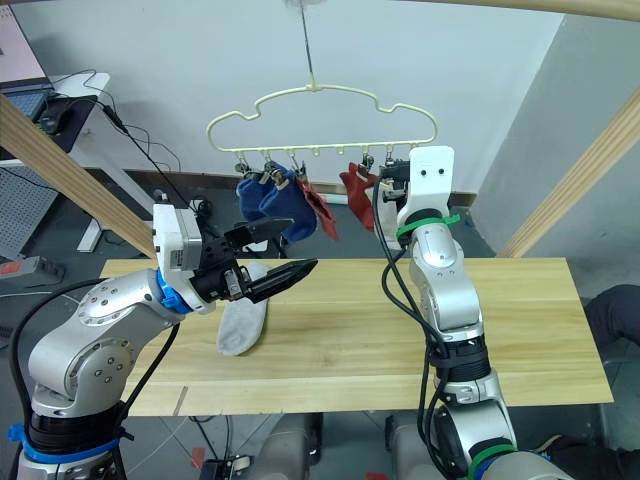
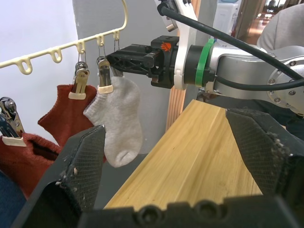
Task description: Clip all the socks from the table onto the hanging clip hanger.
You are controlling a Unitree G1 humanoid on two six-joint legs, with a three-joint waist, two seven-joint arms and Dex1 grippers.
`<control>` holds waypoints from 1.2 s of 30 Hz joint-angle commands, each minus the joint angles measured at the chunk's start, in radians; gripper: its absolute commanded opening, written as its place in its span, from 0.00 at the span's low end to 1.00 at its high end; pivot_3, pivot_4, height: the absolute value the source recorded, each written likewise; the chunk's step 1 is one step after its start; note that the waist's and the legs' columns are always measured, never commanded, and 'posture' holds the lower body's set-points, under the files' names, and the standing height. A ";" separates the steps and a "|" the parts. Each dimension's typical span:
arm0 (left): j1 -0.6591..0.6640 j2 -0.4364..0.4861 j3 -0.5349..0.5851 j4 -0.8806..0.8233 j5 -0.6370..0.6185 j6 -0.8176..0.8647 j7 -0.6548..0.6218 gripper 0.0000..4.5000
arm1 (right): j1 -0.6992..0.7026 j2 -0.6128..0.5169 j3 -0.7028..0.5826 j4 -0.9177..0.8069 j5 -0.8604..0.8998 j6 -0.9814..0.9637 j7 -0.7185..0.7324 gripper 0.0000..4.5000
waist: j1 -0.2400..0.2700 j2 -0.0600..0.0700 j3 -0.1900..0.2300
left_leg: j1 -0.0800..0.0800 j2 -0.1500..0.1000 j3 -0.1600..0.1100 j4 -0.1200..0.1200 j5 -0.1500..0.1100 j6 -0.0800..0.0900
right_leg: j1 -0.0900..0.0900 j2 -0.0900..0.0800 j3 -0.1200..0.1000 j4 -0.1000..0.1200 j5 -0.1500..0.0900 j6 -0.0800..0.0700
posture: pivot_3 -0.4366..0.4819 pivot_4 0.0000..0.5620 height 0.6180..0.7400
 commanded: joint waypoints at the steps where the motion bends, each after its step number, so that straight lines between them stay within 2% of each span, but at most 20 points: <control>1: 0.003 0.002 0.000 -0.018 0.001 -0.023 -0.005 1.00 | -0.024 0.007 -0.009 -0.012 -0.005 -0.025 -0.002 0.36 | 0.002 0.000 0.000 | 0.000 0.000 0.000 0.000 0.000 0.000 | 0.000 0.000 0.000 0.000 0.000 0.000 | 0.63 0.50 1.00; 4: 0.002 0.001 -0.002 -0.017 0.002 -0.024 -0.005 1.00 | -0.026 0.007 -0.014 -0.011 -0.002 -0.026 -0.002 0.36 | 0.005 0.000 0.000 | 0.000 0.000 0.000 0.000 0.000 0.000 | 0.000 0.000 0.000 0.000 0.000 0.000 | 0.63 0.50 1.00; 11: 0.005 0.001 -0.001 -0.017 0.003 -0.024 -0.004 1.00 | -0.029 0.007 -0.020 -0.009 -0.001 -0.029 -0.006 0.00 | 0.007 0.000 0.000 | 0.000 0.000 0.000 0.000 0.000 0.000 | 0.000 0.000 0.000 0.000 0.000 0.000 | 0.62 0.50 1.00; 18: 0.013 -0.001 -0.005 -0.021 0.005 -0.025 -0.001 1.00 | -0.022 -0.003 -0.026 -0.024 0.000 -0.013 0.007 0.00 | 0.007 0.000 0.000 | 0.000 0.000 0.000 0.000 0.000 0.000 | 0.000 0.000 0.000 0.000 0.000 0.000 | 0.62 0.50 1.00; 22: 0.031 0.017 -0.012 -0.002 0.034 -0.022 0.000 1.00 | -0.028 -0.068 -0.026 -0.052 0.027 0.047 0.096 0.00 | 0.009 0.000 0.000 | 0.000 0.000 0.000 0.000 0.000 0.000 | 0.000 0.000 0.000 0.000 0.000 0.000 | 0.61 0.50 1.00; 27: 0.111 0.066 -0.067 0.096 0.211 -0.073 0.025 1.00 | -0.063 -0.237 -0.052 -0.072 0.094 0.198 0.274 0.00 | 0.009 0.000 0.000 | 0.001 0.000 0.000 0.000 0.000 0.000 | 0.000 0.000 0.001 0.000 0.000 0.000 | 0.59 0.50 1.00; 31: 0.129 0.057 -0.094 0.214 0.347 -0.118 0.099 1.00 | -0.102 -0.340 -0.027 -0.084 0.153 0.291 0.414 0.00 | 0.009 0.000 0.000 | 0.001 0.000 0.000 0.000 -0.002 0.004 | 0.000 0.000 0.000 0.000 0.000 0.000 | 0.56 0.50 1.00; 36: 0.073 0.006 -0.135 0.363 0.483 -0.129 0.212 1.00 | -0.133 -0.365 -0.075 -0.110 0.255 0.413 0.482 0.00 | 0.009 0.000 0.000 | 0.001 0.000 0.000 0.000 -0.002 0.005 | 0.000 -0.001 0.000 0.000 0.000 0.000 | 0.56 0.50 1.00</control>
